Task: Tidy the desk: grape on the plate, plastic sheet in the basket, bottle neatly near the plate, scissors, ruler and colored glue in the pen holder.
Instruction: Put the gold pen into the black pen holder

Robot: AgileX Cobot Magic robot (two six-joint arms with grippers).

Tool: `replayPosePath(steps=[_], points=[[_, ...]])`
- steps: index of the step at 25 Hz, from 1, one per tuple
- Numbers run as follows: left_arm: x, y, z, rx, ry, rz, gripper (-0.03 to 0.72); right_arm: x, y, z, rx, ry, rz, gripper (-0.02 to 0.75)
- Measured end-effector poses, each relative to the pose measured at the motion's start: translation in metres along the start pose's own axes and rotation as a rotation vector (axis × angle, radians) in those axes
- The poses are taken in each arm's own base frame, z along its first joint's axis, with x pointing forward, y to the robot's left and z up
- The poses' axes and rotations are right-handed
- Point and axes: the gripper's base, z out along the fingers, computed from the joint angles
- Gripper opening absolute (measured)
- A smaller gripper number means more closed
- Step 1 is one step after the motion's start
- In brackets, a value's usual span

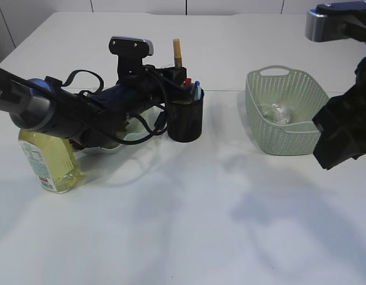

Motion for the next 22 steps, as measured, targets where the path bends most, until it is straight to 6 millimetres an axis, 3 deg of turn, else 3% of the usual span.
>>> replayPosePath(steps=[9, 18, 22], points=[[0.002, 0.000, 0.000, -0.005, 0.019, 0.000, 0.265, 0.000, 0.000, 0.000, 0.000, 0.000, 0.000, 0.364], [-0.001, -0.001, 0.000, 0.001, 0.022, 0.009, 0.283, 0.000, 0.000, 0.000, 0.000, 0.000, 0.000, 0.364], [-0.022, -0.008, -0.005, 0.031, 0.034, 0.063, 0.284, 0.000, 0.000, 0.000, 0.000, 0.000, 0.000, 0.364]])
